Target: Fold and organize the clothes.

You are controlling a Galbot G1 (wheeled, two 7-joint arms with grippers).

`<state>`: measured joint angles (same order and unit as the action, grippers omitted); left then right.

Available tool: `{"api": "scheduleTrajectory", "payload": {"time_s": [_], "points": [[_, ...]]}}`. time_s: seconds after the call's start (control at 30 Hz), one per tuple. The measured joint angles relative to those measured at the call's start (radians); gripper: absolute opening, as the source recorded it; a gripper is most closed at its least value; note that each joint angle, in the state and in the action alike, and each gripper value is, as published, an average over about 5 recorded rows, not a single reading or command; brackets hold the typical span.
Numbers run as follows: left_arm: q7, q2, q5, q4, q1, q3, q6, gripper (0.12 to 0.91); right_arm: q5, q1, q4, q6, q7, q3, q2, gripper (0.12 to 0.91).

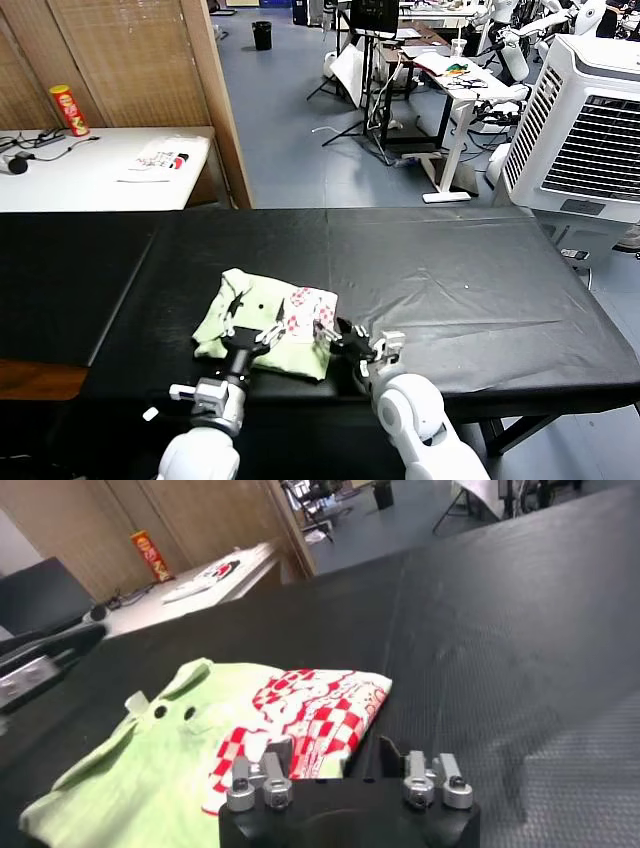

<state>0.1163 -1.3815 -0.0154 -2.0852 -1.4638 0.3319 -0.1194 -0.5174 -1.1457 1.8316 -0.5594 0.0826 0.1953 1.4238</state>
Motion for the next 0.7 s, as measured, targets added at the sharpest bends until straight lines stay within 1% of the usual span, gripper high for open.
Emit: {"api": "scheduleTrajectory", "payload": {"time_s": [0.13, 0.2, 0.23, 0.3, 0.37, 0.43, 0.47, 0.53, 0.57, 0.6, 0.67, 0.7], "points": [[0.0, -0.003, 0.001, -0.003, -0.018, 0.022, 0.011, 0.798, 0.0, 0.03, -0.028, 0.004, -0.021, 0.016, -0.012, 0.342], [0.0, -0.005, 0.0, -0.002, -0.026, 0.031, 0.015, 0.798, 0.0, 0.052, -0.044, 0.006, -0.033, 0.028, -0.025, 0.237], [0.0, -0.006, 0.0, -0.002, -0.03, 0.036, 0.017, 0.798, 0.0, 0.065, -0.054, 0.009, -0.04, 0.033, -0.034, 0.197], [0.001, -0.007, -0.004, 0.001, -0.038, 0.046, 0.018, 0.798, 0.002, 0.093, -0.075, 0.017, -0.06, 0.044, -0.055, 0.146], [0.001, -0.006, -0.016, 0.004, -0.046, 0.056, 0.017, 0.798, 0.005, 0.118, -0.092, 0.022, -0.087, 0.053, -0.082, 0.134], [0.001, -0.003, -0.041, 0.007, -0.055, 0.066, 0.015, 0.798, 0.017, 0.133, -0.1, 0.024, -0.116, 0.06, -0.114, 0.136], [0.001, -0.001, -0.058, 0.01, -0.059, 0.071, 0.015, 0.798, 0.027, 0.135, -0.098, 0.025, -0.131, 0.064, -0.131, 0.153], [0.0, 0.002, -0.087, 0.018, -0.069, 0.081, 0.02, 0.798, 0.056, 0.129, -0.086, 0.035, -0.152, 0.073, -0.165, 0.221], [-0.001, 0.004, -0.096, 0.023, -0.073, 0.086, 0.025, 0.798, 0.071, 0.122, -0.075, 0.042, -0.157, 0.078, -0.181, 0.27], [-0.002, 0.006, -0.1, 0.027, -0.078, 0.091, 0.032, 0.798, 0.087, 0.111, -0.061, 0.052, -0.159, 0.083, -0.196, 0.335], [-0.003, 0.011, -0.103, 0.034, -0.086, 0.097, 0.044, 0.798, 0.118, 0.081, -0.029, 0.075, -0.152, 0.092, -0.217, 0.435], [-0.002, 0.013, -0.105, 0.035, -0.091, 0.098, 0.047, 0.798, 0.136, 0.061, -0.01, 0.09, -0.144, 0.098, -0.225, 0.502]]}}
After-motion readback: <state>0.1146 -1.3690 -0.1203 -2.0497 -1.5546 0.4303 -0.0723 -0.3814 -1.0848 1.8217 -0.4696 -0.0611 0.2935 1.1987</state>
